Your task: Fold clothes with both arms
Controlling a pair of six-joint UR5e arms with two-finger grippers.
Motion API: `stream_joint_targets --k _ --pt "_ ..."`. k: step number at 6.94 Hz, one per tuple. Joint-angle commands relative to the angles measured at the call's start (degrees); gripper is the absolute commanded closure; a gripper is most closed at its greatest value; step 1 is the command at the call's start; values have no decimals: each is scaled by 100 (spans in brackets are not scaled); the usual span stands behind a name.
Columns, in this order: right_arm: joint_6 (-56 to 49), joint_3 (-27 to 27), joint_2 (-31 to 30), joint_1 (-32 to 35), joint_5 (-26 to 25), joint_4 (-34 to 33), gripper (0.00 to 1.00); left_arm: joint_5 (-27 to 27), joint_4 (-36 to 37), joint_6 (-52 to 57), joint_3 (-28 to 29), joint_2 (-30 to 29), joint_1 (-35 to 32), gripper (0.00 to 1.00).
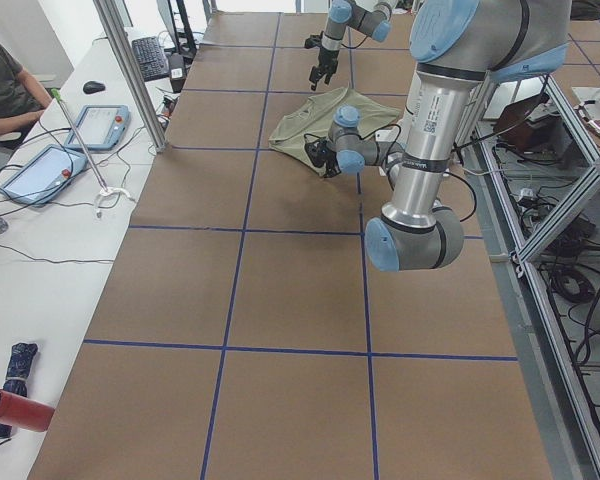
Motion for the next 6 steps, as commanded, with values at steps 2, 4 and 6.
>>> stream_joint_targets --k 2,4,6 --pt "-1 -3 3 0 6 0 0 9 4 46 15 -13 -66 100" --pt "-1 -12 3 0 6 0 0 -8 30 726 15 -13 -546 100" --pt "8 -21 11 0 6 0 0 -35 13 1949 477 -396 -1589 100"
